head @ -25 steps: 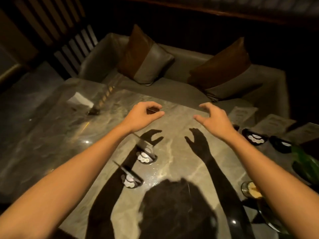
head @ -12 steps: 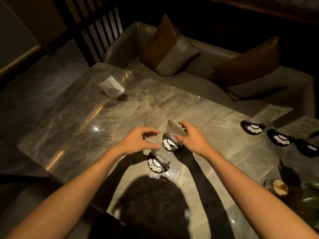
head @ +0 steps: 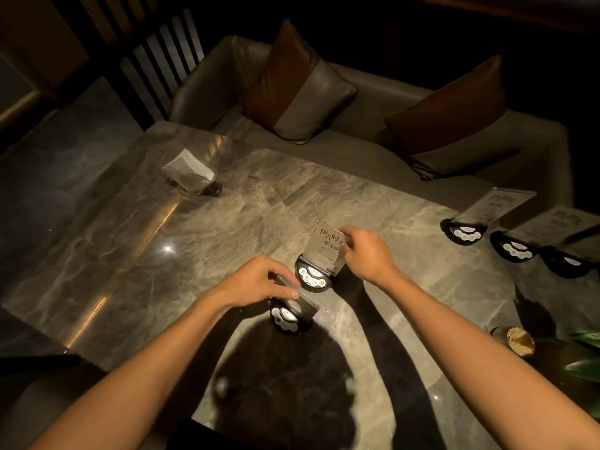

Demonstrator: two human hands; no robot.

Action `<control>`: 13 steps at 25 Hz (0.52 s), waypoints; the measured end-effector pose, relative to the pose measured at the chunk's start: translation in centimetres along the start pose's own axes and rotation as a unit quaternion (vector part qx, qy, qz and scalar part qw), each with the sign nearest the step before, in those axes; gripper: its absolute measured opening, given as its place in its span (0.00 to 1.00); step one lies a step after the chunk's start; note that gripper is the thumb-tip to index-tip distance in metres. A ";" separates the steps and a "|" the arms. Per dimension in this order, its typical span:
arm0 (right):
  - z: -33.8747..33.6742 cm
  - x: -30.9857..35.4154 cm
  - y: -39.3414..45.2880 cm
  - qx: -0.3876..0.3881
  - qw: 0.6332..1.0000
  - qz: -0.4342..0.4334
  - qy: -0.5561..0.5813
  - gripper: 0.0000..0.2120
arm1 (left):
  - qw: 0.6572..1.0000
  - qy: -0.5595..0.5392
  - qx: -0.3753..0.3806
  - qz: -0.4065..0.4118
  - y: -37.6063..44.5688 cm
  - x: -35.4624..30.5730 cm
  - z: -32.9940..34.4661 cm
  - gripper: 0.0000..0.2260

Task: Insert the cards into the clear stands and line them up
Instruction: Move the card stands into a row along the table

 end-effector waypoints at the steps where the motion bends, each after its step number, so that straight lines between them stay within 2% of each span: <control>1: -0.8 -0.6 0.4 -0.003 1.000 0.014 0.015 0.10 | 1.000 0.021 0.007 0.009 0.5 -0.4 -0.1 0.08; 6: -7.5 -5.1 2.8 -0.039 0.997 0.060 0.024 0.12 | 0.991 0.125 0.002 0.047 5.3 -3.4 -1.4 0.08; 10: -14.3 -9.4 5.4 -0.100 0.992 0.072 -0.027 0.11 | 0.979 0.164 -0.088 0.082 11.4 -7.5 -3.6 0.10; 13: -18.2 -12.2 7.2 -0.130 0.986 0.086 -0.060 0.14 | 0.960 0.204 -0.165 0.099 16.7 -10.3 -4.6 0.12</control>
Point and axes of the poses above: each hand's wrist, its own y-axis towards the middle knuckle, its own z-axis out of the palm, x = y × z, the point moved 5 cm from there along y, towards the middle knuckle, and after that the axes turned 8 degrees about y, right-handed, at the moved point
